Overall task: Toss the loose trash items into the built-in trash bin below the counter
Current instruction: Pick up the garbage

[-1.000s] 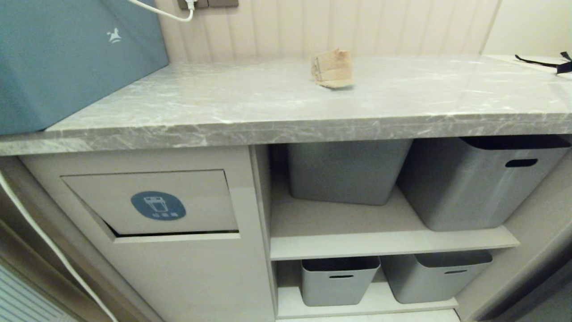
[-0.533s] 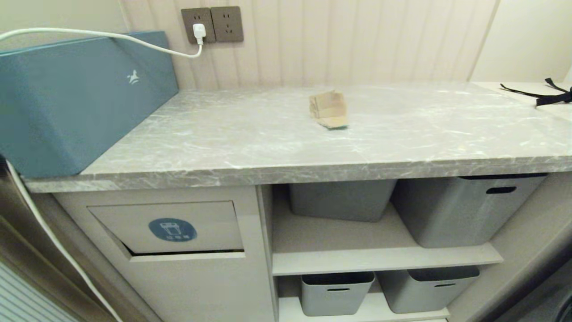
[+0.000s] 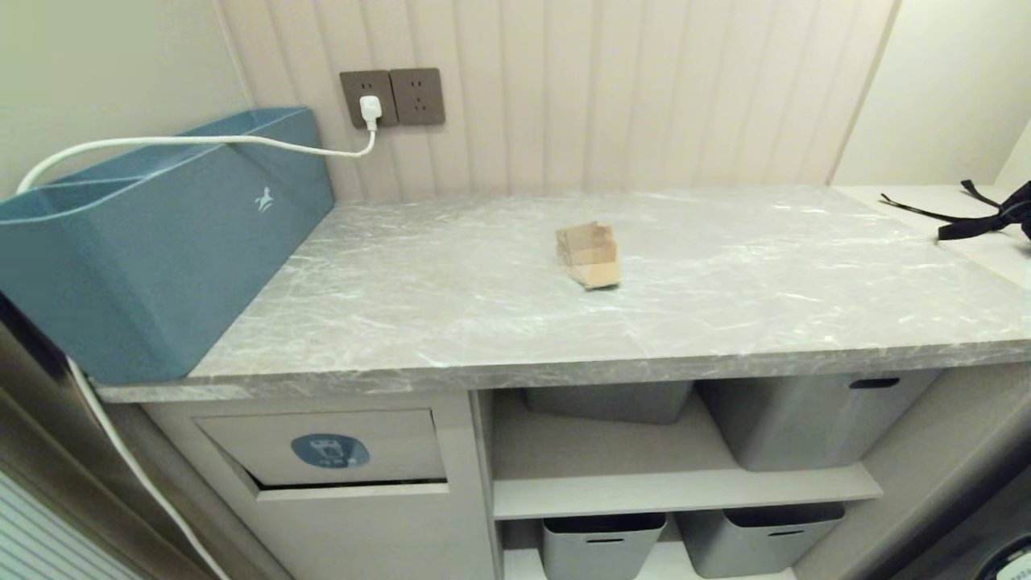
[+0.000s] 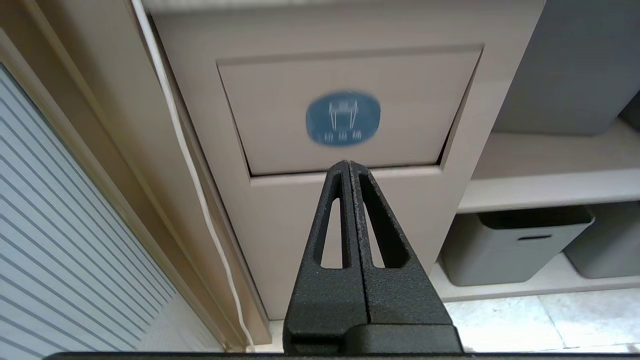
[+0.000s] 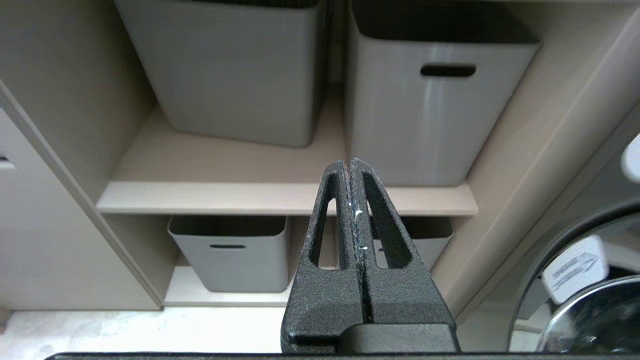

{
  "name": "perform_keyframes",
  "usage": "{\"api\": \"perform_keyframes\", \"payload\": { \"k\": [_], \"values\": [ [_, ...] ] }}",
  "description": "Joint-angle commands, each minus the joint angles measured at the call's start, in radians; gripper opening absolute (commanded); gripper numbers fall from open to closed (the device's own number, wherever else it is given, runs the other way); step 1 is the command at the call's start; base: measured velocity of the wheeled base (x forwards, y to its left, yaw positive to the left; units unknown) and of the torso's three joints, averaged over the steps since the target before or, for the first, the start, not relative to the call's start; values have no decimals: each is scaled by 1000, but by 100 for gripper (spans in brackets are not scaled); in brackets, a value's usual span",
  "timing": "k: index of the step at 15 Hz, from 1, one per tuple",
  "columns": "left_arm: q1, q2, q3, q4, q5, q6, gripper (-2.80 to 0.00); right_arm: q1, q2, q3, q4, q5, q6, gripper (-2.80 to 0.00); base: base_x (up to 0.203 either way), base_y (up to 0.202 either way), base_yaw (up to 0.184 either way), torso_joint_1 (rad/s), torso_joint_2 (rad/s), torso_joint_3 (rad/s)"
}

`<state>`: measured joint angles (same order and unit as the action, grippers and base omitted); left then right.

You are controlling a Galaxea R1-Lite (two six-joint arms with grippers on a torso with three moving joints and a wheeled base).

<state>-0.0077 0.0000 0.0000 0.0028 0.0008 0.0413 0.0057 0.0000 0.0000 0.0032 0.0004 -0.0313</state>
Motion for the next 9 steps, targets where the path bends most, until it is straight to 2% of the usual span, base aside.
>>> {"api": "perform_keyframes", "payload": {
  "k": [1, 9],
  "values": [
    [0, -2, 0, 2, 1, -1, -280, 1, -2, 0, 0, 0, -1, -280, 0, 0, 0, 225, -507, -294],
    [0, -2, 0, 0, 1, 2, -280, 0, -2, 0, 0, -2, 8, -280, 0, 0, 0, 246, -532, -292]
  ]
}}
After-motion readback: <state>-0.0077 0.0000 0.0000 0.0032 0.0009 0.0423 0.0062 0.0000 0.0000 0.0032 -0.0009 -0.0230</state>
